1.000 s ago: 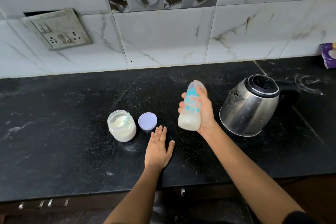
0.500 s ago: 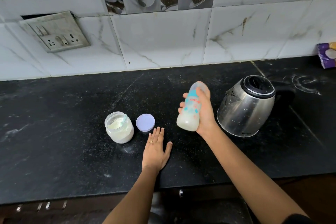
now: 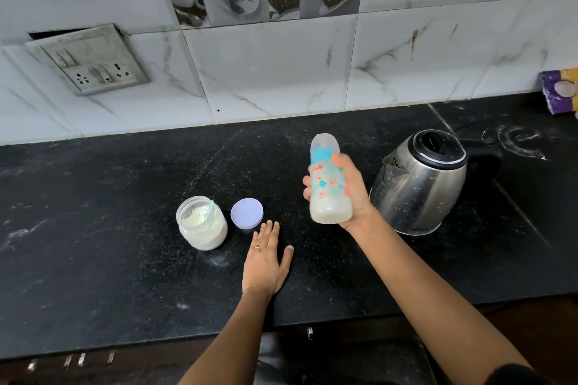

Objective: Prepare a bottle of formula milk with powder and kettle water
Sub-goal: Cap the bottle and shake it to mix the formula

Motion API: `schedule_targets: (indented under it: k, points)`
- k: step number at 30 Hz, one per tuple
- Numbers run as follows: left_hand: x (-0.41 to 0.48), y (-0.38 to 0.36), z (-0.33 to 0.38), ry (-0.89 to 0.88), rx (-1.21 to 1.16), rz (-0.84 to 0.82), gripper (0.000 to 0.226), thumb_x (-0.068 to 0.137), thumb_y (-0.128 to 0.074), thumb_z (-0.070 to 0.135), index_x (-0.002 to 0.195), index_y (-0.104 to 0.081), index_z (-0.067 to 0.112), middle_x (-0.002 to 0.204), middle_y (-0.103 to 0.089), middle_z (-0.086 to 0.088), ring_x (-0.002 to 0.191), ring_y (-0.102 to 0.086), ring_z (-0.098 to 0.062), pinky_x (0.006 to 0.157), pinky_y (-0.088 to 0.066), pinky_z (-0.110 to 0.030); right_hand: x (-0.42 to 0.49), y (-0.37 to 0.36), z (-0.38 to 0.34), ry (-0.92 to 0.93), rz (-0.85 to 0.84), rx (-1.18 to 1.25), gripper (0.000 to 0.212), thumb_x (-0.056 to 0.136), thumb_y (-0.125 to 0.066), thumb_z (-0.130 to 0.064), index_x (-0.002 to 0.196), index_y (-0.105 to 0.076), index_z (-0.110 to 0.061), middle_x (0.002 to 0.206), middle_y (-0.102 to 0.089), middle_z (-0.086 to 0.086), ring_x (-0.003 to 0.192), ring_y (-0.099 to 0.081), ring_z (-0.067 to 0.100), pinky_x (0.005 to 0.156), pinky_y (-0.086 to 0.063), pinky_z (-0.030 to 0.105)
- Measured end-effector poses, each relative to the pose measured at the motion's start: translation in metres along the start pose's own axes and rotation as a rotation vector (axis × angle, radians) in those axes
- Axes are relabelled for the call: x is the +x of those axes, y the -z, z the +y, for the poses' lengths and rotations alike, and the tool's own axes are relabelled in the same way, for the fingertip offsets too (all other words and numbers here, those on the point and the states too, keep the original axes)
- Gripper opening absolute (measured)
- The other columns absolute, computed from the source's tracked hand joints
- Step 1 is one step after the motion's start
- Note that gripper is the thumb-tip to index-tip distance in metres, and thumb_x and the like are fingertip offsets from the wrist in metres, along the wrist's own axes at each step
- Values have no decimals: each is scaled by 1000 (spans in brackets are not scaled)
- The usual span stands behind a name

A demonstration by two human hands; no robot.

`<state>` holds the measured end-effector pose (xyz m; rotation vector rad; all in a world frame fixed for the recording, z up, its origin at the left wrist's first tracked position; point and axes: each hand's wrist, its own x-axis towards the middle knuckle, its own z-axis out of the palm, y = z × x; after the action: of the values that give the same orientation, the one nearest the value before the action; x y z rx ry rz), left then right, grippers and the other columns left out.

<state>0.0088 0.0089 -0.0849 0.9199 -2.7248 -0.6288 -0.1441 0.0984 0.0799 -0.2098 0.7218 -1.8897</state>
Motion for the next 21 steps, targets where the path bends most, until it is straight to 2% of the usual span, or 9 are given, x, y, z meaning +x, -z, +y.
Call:
schedule_targets:
  k: [2,4,6,8,11,15,16,19,21]
  points:
    - [0,0,0,-1,4,-2,64,99,-35,45,153,-16,17,160,-11,1,147,-1,-8,118,7,-23,3,0,0,-14,-23,110,74,43,-91,-33,102,-55,-6,79,-58,8,64,-62,18,64,-58,37]
    - [1,0,0,-2,2,-3,64,99,-35,45,153,-16,17,160,-12,1,147,0,-8,119,7,-23,6,2,0,15,-37,122,61,58,-84,-34,109,-58,-11,92,-64,11,72,-68,23,68,-58,42]
    - [0,0,0,-5,4,-6,63,99,-35,45,153,-16,17,160,-12,1,147,0,-8,119,7,-23,8,1,-3,15,-32,101,40,77,-66,-36,113,-63,-19,104,-66,13,69,-69,21,61,-59,36]
    - [0,0,0,-5,7,0,63,99,-35,45,153,-16,17,160,-12,1,147,0,-8,118,7,-23,15,-2,-7,4,54,157,34,85,-57,-35,113,-59,-16,99,-64,11,58,-64,17,52,-56,28]
    - [1,0,-1,-6,8,-1,63,99,-35,45,153,-17,17,160,-12,1,147,-1,-8,118,8,-22,17,-2,-7,-10,129,232,35,83,-63,-33,105,-53,-9,85,-59,6,54,-61,16,50,-54,25]
    - [1,-1,-2,-9,1,5,64,99,-35,46,153,-16,17,160,-12,1,148,-1,-9,118,8,-22,7,-5,-1,12,-157,72,60,67,-77,-29,114,-43,-14,85,-60,7,55,-59,18,48,-52,28]
    - [1,-2,-2,-13,7,5,64,99,-35,45,153,-16,16,160,-12,0,148,-1,-9,117,9,-21,9,-6,-4,22,-172,74,59,66,-78,-29,112,-45,-12,83,-60,7,55,-59,18,48,-52,27]
    - [0,-1,-1,-18,8,5,63,100,-35,45,153,-16,16,161,-10,0,147,0,-8,116,11,-20,18,-7,-12,45,-42,196,38,74,-72,-34,96,-52,-9,75,-61,5,52,-61,16,47,-52,25]
    - [1,1,-1,-21,4,8,64,99,-35,45,153,-15,16,161,-10,0,147,0,-8,116,11,-20,17,-8,-6,32,-94,179,44,67,-79,-32,93,-53,-8,75,-60,5,51,-60,16,46,-51,24]
